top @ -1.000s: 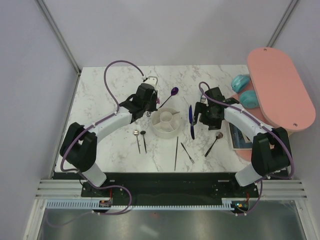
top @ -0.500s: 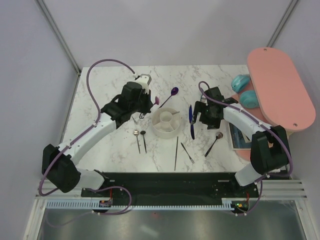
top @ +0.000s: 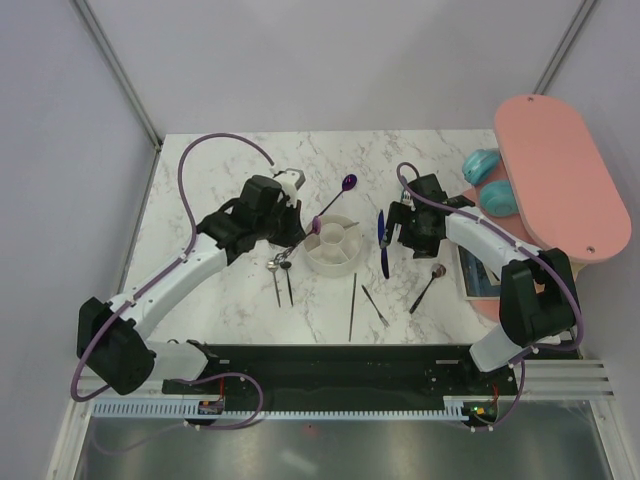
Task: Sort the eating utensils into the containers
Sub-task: Pick up the spoon from the storage box.
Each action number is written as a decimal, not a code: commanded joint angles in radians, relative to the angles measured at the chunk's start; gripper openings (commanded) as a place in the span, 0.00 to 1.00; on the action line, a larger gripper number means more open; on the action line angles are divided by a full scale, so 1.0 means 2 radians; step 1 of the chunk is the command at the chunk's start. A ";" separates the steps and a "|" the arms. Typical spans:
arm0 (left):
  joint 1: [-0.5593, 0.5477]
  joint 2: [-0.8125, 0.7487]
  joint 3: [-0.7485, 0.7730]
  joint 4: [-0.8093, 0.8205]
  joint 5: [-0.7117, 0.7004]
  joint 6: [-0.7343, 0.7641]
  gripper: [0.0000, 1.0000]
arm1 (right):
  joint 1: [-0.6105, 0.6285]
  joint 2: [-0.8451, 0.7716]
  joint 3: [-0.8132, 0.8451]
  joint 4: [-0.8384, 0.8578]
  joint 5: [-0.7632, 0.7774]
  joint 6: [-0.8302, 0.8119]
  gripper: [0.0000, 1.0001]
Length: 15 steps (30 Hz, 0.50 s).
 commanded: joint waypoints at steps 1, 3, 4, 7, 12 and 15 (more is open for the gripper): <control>0.000 -0.017 -0.004 -0.009 0.004 0.014 0.02 | -0.002 -0.003 -0.010 0.012 0.002 0.010 0.98; 0.001 -0.013 -0.007 -0.008 0.004 0.016 0.02 | -0.002 -0.002 -0.013 0.014 0.002 0.012 0.98; 0.001 -0.011 -0.007 -0.009 0.001 0.015 0.02 | -0.001 -0.003 -0.013 0.013 0.002 0.011 0.98; 0.001 -0.005 -0.011 -0.002 -0.009 0.012 0.02 | -0.002 -0.003 -0.015 0.014 0.003 0.011 0.98; 0.002 0.011 -0.008 0.004 -0.012 0.013 0.02 | -0.001 -0.005 -0.018 0.015 0.005 0.013 0.98; 0.002 0.021 -0.008 0.004 -0.009 0.013 0.02 | -0.001 -0.006 -0.019 0.015 0.006 0.014 0.98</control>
